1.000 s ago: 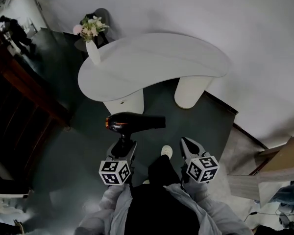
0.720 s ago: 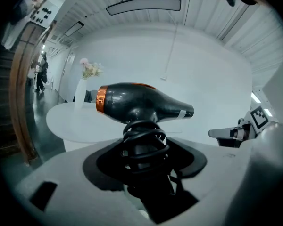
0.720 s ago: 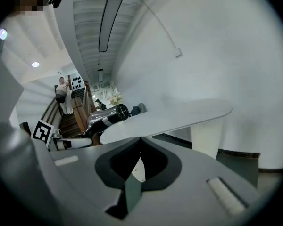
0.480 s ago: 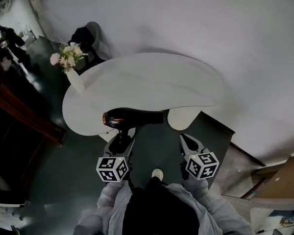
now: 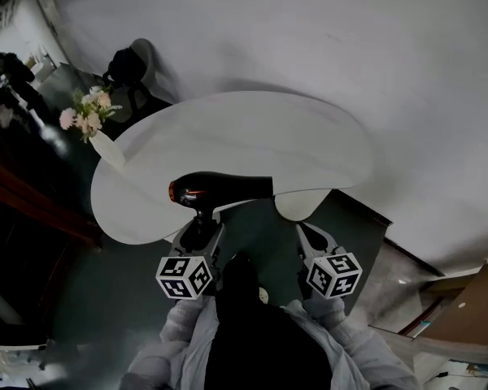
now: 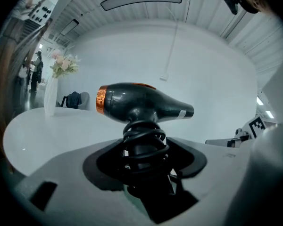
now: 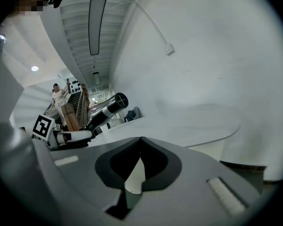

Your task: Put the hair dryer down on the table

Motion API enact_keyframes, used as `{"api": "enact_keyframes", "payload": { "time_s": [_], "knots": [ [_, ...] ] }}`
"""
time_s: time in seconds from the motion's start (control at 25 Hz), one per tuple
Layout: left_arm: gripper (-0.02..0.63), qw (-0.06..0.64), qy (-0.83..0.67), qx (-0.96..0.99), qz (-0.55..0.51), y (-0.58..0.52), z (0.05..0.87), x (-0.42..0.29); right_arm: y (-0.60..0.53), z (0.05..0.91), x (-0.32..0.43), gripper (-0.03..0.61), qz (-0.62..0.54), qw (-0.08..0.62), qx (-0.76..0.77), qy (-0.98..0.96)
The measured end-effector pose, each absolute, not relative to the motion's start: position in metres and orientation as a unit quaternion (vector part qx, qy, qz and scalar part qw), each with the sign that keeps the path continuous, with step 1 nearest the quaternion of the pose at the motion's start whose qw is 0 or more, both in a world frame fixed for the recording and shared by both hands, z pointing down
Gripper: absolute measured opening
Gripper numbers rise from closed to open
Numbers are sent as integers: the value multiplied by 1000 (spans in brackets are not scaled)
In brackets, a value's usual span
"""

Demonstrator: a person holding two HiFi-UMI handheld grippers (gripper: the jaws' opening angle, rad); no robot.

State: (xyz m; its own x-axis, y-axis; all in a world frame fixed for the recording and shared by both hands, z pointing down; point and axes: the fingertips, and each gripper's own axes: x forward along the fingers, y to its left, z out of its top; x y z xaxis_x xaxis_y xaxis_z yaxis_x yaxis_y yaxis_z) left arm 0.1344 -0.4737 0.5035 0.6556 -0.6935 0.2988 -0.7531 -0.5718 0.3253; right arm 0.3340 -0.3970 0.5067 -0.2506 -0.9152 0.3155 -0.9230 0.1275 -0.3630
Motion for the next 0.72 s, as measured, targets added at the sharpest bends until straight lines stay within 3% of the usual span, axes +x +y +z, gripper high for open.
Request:
{"api": "enact_keyframes", "payload": {
  "time_s": [0.72],
  "knots": [
    [278,240,-356,898,93,-683,501,280,-583,507,430,13,258,19,621,-740]
  ]
}}
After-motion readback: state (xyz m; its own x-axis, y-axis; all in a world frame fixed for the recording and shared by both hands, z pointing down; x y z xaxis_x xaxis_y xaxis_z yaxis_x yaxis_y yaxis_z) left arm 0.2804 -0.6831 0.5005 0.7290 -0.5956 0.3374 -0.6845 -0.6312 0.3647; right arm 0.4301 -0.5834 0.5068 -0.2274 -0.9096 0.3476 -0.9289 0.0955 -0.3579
